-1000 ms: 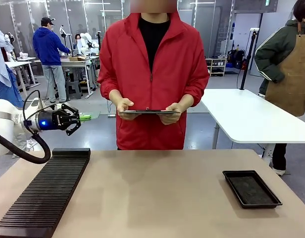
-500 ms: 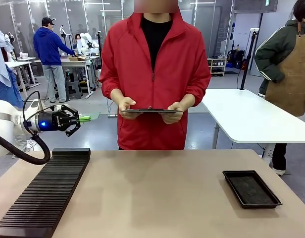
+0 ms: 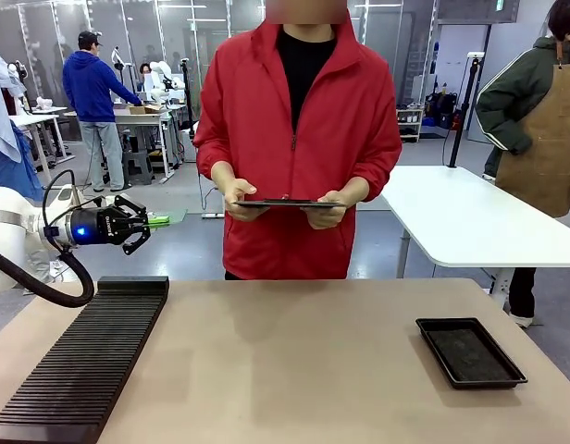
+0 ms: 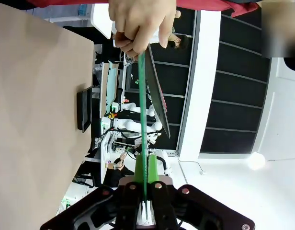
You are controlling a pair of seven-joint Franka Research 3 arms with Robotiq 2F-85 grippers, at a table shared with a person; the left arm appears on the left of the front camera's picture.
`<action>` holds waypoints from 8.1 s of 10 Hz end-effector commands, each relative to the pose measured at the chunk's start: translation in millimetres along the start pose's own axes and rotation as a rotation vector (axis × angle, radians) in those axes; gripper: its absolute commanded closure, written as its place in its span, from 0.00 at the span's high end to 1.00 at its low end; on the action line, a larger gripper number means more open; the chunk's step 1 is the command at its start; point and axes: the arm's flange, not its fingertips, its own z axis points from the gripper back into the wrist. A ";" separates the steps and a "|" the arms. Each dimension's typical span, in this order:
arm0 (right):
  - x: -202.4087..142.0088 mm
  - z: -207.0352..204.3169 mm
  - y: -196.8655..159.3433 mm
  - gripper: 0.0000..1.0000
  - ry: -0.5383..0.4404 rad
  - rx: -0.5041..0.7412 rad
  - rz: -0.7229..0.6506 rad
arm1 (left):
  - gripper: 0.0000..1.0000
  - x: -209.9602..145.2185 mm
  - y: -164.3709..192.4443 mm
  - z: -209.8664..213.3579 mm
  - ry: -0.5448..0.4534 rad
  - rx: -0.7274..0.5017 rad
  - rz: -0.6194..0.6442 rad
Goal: Inspect the PCB.
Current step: Release the Blank PCB you were holding, then pick up the Blank PCB that the human is holding.
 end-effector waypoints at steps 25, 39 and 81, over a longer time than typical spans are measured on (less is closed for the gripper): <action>1.3 0.9 1.3 1.00 -0.010 0.011 0.012 | 0.26 -1.9 -0.6 -0.6 0.027 -0.003 0.008; 1.3 0.9 1.3 1.00 -0.010 0.011 0.012 | 1.00 -1.5 0.0 -2.6 0.014 -0.001 0.001; 1.3 0.9 1.3 1.00 -0.010 0.011 0.012 | 1.00 -315.5 -9.5 239.2 0.156 0.097 -0.238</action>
